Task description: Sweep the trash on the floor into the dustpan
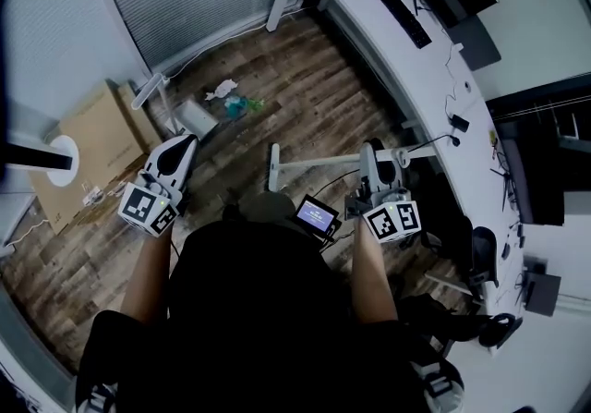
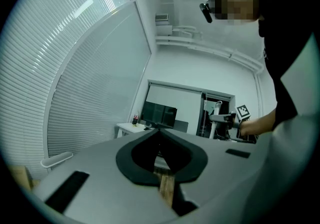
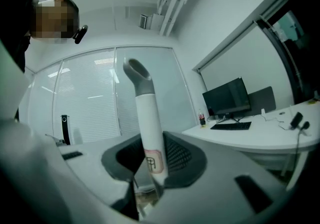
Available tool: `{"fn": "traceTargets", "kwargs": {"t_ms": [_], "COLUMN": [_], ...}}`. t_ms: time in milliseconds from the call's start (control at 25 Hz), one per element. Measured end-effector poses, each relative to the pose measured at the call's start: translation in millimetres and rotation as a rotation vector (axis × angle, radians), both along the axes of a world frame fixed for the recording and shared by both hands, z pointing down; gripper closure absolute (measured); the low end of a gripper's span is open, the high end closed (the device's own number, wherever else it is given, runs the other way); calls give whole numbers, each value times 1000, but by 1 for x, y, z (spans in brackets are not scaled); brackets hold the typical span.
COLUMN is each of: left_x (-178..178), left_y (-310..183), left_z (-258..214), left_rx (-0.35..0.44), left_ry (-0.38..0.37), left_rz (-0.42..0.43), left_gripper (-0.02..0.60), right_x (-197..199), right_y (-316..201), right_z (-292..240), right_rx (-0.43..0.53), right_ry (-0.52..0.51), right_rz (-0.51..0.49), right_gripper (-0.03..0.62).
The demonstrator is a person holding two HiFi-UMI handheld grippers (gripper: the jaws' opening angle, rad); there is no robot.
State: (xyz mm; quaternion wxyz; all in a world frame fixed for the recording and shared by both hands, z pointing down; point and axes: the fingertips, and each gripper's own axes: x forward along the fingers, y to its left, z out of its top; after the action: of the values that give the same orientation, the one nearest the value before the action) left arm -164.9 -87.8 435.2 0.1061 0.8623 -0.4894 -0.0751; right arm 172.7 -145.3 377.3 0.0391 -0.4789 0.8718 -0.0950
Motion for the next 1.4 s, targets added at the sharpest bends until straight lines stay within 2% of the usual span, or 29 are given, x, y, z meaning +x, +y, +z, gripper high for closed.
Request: {"fn": "traceTargets", "kwargs": {"t_ms": [440,720,1040,1320,1400], "left_x": [-18,-27,-37,-54,-62], "left_y": [-35,-81,-146,-178,-183], "left_z": [8,18,19,26,28], "left_rx": [3,-56,-118,-160,-172], "left_ry": [-37,-54,-91,-71,-97], "left_rz": [-47,-127,-276,-430,-466], "left_gripper": [586,586,586,586,586], "right_x": [-23,-42,-59,-69,-69], "right_y": [-75,-146,-241,-310,-332], "right_z": [-2,27,40,58,62], "right_rx": [45,-15,-72,-107,-107], "right_ry": [-37,-54,-50,-47,-50], "right_rz": [-4,-91,-256,-373,-387], "right_gripper": [502,502,502,501,500]}}
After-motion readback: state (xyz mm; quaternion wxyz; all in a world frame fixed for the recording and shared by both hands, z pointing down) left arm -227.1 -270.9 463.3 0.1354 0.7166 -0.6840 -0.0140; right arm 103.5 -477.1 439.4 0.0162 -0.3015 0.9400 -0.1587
